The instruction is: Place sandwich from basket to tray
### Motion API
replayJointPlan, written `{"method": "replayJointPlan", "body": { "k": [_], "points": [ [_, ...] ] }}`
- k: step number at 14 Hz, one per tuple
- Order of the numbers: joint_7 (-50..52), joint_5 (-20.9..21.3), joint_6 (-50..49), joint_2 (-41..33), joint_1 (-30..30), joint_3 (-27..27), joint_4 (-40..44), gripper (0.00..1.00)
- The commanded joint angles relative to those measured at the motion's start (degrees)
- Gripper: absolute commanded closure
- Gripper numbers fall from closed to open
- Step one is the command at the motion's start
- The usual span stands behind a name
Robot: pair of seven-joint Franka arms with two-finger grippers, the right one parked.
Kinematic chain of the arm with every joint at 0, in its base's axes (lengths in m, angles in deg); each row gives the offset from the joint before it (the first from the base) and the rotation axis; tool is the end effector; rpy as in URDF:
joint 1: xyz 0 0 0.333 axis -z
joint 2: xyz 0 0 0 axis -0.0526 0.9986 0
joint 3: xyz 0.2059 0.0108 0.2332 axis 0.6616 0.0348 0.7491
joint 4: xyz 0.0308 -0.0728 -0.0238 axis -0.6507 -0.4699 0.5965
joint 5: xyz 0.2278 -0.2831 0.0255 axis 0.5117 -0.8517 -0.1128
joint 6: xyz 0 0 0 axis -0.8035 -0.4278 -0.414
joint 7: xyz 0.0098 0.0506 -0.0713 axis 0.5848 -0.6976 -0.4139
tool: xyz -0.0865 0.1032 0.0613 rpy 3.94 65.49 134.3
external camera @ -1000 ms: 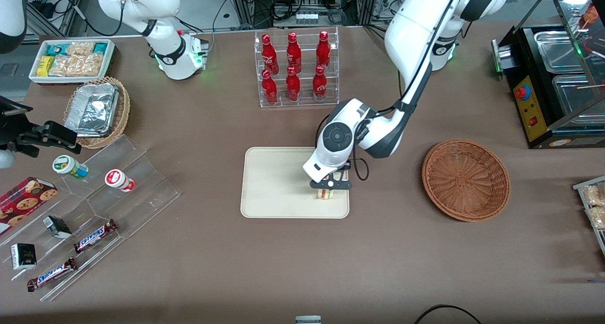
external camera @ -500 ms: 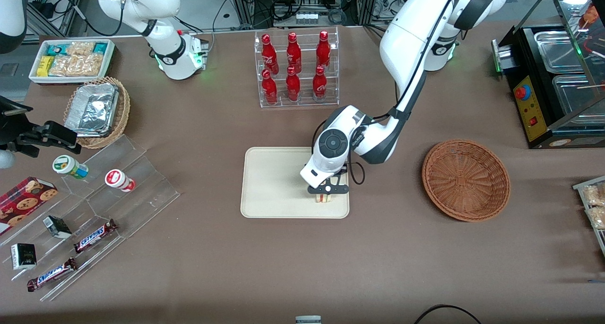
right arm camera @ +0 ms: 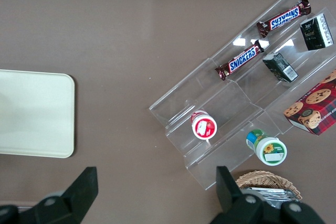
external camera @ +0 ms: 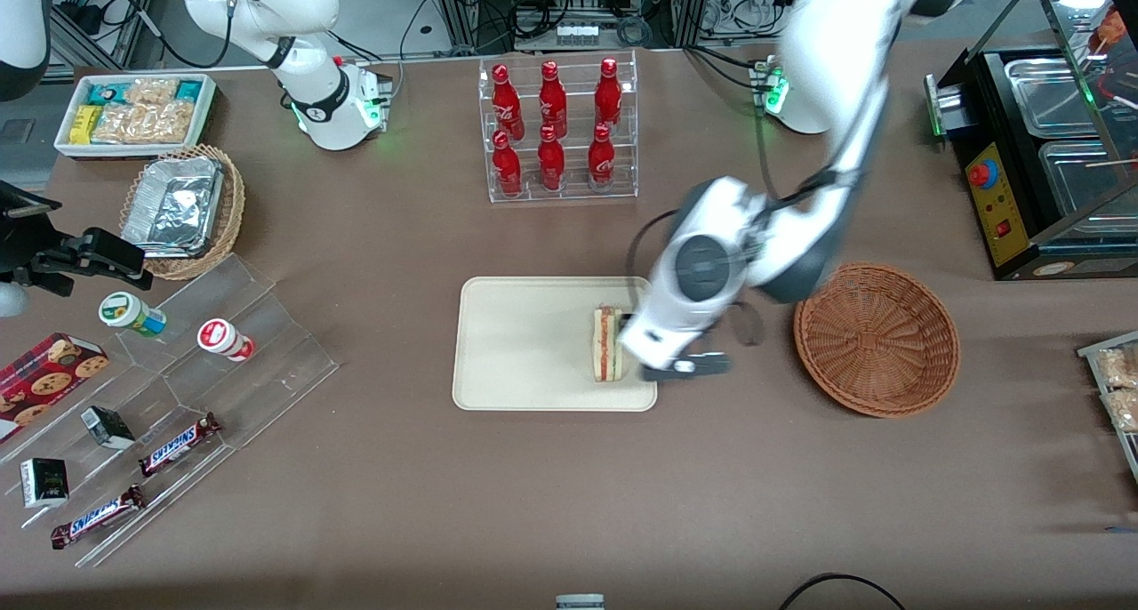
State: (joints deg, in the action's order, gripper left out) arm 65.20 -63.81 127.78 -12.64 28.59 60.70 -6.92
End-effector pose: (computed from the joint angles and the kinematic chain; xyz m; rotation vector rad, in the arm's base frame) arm 0.5740 -0.3184 0.3500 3.1181 0.2295 -0.1696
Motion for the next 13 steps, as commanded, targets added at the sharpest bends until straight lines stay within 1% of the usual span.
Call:
{"method": "replayJointPlan", "body": {
  "k": [1,4,5,8,11,12,13],
  "points": [
    [-6.1,0.5,-3.1,-9.7,-7.5,-0.7,-7.1,0.0],
    [-17.9,0.6,-9.8,-15.5,-16.2,-0.7,-7.9,0.0],
    [-18.8,0.7,-10.8,-17.3,-18.8,-0.7,-7.9,0.0],
    [-19.4,1.5,-14.6,-22.7,-23.3,-0.7,-7.9,0.0],
    [-20.3,1.9,-17.6,-27.7,-23.8,-0.7,-9.0,0.0],
    [-21.6,3.3,-19.0,-29.6,-24.1,-0.7,-9.2,0.0],
    [-23.0,3.8,-20.7,-31.0,-24.3,-0.7,-9.2,0.0]
  ]
}}
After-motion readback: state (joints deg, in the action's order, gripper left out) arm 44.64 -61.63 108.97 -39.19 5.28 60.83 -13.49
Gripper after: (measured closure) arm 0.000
